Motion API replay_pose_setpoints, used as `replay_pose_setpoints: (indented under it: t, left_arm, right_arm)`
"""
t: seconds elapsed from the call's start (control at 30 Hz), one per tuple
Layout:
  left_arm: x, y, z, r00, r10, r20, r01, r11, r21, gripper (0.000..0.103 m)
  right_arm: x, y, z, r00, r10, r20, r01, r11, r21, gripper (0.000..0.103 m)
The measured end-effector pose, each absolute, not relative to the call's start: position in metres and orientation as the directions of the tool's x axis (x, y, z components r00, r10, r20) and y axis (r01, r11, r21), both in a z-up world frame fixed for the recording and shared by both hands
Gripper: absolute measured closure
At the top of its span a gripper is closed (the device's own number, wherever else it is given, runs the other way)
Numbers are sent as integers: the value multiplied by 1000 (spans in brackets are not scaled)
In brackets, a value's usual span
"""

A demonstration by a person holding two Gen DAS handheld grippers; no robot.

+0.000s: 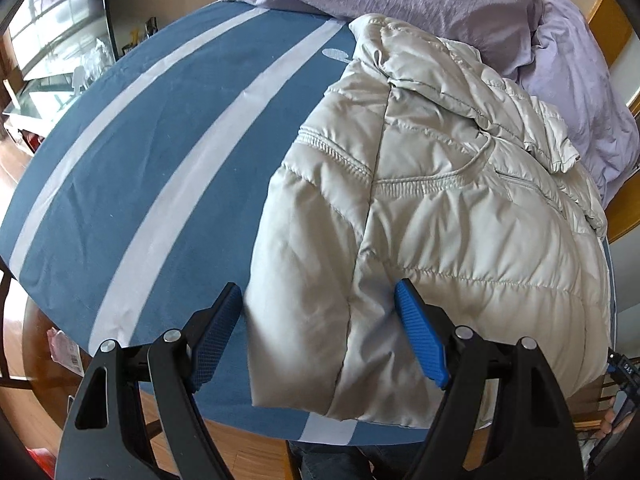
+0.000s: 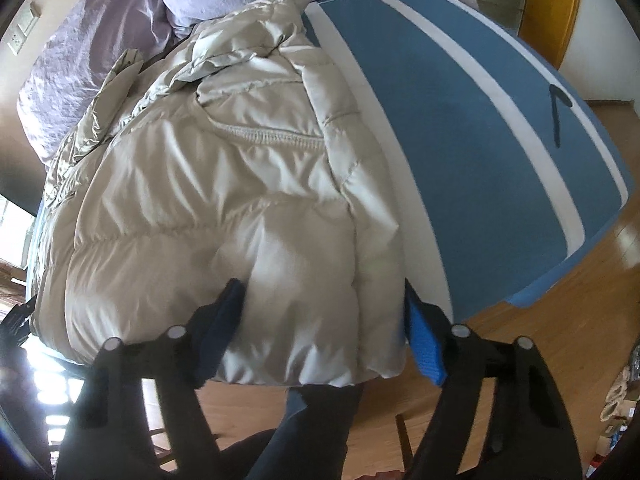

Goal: Fold large clothes
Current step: 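Grasp the jacket hem with the left gripper while the right gripper grasps the hem beside it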

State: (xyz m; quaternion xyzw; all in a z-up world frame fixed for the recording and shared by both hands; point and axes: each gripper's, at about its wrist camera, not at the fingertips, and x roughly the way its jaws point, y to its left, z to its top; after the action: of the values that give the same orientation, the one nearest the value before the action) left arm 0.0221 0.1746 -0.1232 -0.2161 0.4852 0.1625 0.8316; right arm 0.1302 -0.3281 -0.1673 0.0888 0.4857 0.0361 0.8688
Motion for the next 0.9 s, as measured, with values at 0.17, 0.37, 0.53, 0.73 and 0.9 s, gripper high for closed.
replay_pose_setpoints:
  t: [0.17,0.37,0.53,0.73,0.9]
  left_arm:
    - [23,170,-124,478,60,-876,-468,862,-197,27]
    - [23,165,-122,495,31,-868,-456,860,-230,43]
    - [19,164,-117,523,8,-852,-450,851,-269,68]
    - [14,167,-100,571,-2,-821,-448,837,-314,89]
    - [20,169,-71,625,2,-780,-423,841,-337,92]
  right_arm:
    - [129,-329,-167,536,170,-827,14,978,210,39]
    - [126,-330,-165,549,233,-803,-12,962,271,69]
    - [125,-328,-160,564,269,-781,-36,952,303,85]
    - [124,-329,-143,607,291,-740,-50,943,330,91]
    - [128,-321,-114,662,276,-697,-80,951,300,92]
